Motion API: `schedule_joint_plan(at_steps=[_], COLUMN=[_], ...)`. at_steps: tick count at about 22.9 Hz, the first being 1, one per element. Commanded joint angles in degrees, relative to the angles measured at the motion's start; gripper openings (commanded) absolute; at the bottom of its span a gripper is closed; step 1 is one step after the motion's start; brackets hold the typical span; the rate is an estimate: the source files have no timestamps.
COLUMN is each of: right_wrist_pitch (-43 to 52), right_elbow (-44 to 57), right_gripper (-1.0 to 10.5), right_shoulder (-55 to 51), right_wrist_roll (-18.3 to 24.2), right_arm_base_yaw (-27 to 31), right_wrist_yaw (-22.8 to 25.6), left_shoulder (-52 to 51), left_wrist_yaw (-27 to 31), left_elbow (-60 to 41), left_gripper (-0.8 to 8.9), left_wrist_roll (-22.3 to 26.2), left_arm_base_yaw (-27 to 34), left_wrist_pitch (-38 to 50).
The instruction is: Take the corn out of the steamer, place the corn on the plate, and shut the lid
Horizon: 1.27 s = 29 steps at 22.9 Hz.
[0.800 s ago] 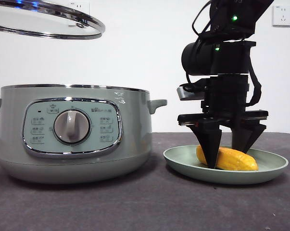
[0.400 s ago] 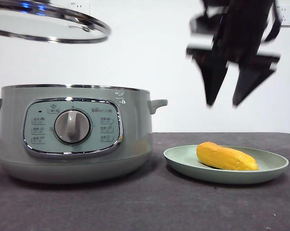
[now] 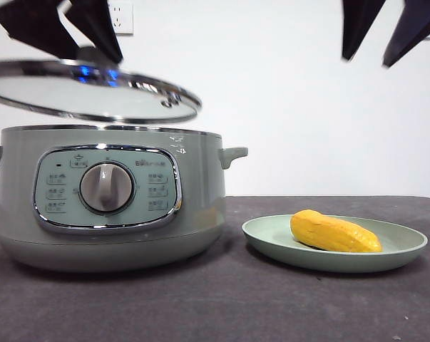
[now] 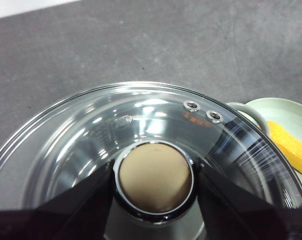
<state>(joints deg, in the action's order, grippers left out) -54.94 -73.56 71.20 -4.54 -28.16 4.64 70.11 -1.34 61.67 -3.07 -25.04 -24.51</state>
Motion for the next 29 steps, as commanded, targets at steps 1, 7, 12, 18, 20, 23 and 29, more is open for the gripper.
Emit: schedule_joint_plan(at_steps=[1, 7, 12, 18, 20, 23, 29], right_wrist_pitch=[-1.31, -3.89, -3.45, -3.41, -3.43, -3.39, -0.35], right_elbow=[0.37, 0.37, 0.37, 0.37, 0.37, 0.37, 0.39], right_gripper=[2.8, 2.8, 2.8, 2.8, 2.8, 2.8, 2.8], right_shoulder=[-1.81, -4.39, -4.39, -4.39, -4.39, -4.39, -4.68], right_wrist_roll=[-0.39, -0.55, -0.55, -0.55, -0.55, -0.55, 1.29], right_arm_base_yaw=[-0.07, -0.02, -0.02, -0.02, -0.02, -0.02, -0.02], right_wrist_yaw=[0.07, 0.28, 0.28, 0.24, 0.24, 0.26, 0.20], left_shoulder=[1.64, 5.99, 6.69, 6.75, 6.75, 6.43, -1.51], left_wrist_yaw=[-0.44, -0.39, -0.42, -0.26, -0.24, -0.20, -0.48], left_elbow=[0.33, 0.33, 0.31, 0.31, 0.33, 0.33, 0.33], left_gripper=[-0.09, -0.09, -0.09, 2.74, 4.50, 4.48, 4.39], left_wrist_roll=[-0.42, -0.55, -0.74, -0.76, -0.76, -0.76, -0.76], left_arm_base_yaw=[-0.76, -1.40, -1.57, -1.57, -1.53, -1.53, -1.70], left_wrist_pitch=[4.52, 6.38, 3.78, 1.81, 1.86, 1.81, -4.04])
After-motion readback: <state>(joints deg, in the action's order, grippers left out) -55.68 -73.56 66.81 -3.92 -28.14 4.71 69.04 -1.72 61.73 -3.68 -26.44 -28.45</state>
